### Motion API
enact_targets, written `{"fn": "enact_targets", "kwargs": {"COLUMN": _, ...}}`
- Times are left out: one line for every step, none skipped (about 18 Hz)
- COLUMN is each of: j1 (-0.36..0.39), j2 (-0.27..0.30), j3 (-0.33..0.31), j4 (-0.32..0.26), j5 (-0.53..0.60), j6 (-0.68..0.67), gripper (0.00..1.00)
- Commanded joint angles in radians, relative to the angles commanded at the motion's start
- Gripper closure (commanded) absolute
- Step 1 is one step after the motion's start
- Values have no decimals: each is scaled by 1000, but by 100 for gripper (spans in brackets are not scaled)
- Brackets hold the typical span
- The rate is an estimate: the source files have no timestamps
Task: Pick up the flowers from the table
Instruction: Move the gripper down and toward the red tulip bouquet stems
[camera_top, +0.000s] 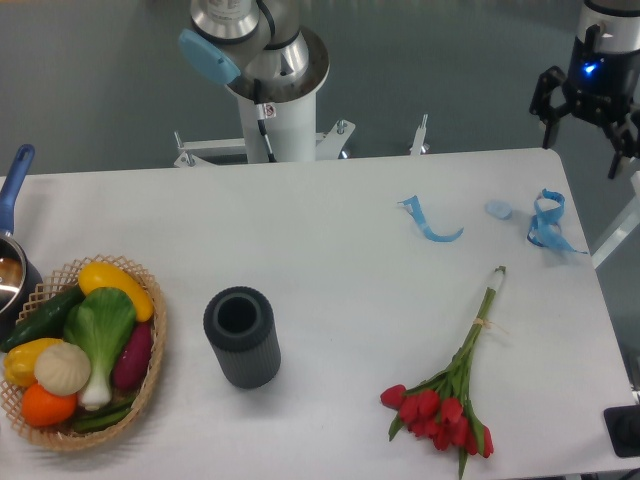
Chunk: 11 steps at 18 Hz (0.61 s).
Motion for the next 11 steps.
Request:
{"fn": "enact_targets", "kwargs": {"j1": -2, "j2": 2, "j3": -5, "j4": 0, "j5": 2, "j6": 0, "gripper": 0}}
{"fn": "enact_targets", "kwargs": {"j1": -3, "j2": 3, "j3": -12, "j4": 2, "j5": 2, "j6": 2, "gripper": 0}}
{"fn": "enact_targets", "kwargs": {"j1": -3, "j2": 5, "j3": -12, "j4": 0, "j5": 2, "j6": 0, "gripper": 0}}
{"fn": "enact_targets", "kwargs": {"j1": -6, "j2": 8, "j3": -20, "j4": 0, "j5": 2, "j6": -2, "gripper": 0}}
{"fn": "enact_targets", "kwargs": {"j1": -6, "j2": 12, "j3": -37, "j4": 2, "j5": 2, "j6": -3, "gripper": 0}}
{"fn": "enact_targets", "kwargs": {"j1": -6, "j2": 26, "j3": -55, "j4": 5, "j5": 0, "j6": -5, "gripper": 0}}
{"fn": "enact_targets", "kwargs": {"j1": -8, "j2": 32, "j3": -80, "j4": 29, "j5": 2, "j6": -5, "gripper": 0}}
{"fn": "enact_targets", "kwargs": {"j1": -9, "j2": 41, "j3": -109, "j4": 79, "j5": 3, "j6": -6, "gripper": 0}}
{"fn": "enact_targets", "kwargs": {"j1": -11, "j2": 49, "j3": -145, "j4": 142, "j5": 2, "j6": -8, "gripper": 0}}
{"fn": "enact_targets", "kwargs": {"j1": -12, "j2": 49, "j3": -175, "j4": 194, "j5": 0, "j6": -14, "gripper": 0}}
{"fn": "enact_targets", "kwargs": {"j1": -14, "j2": 49, "j3": -196, "j4": 216, "j5": 0, "j6": -37, "gripper": 0}}
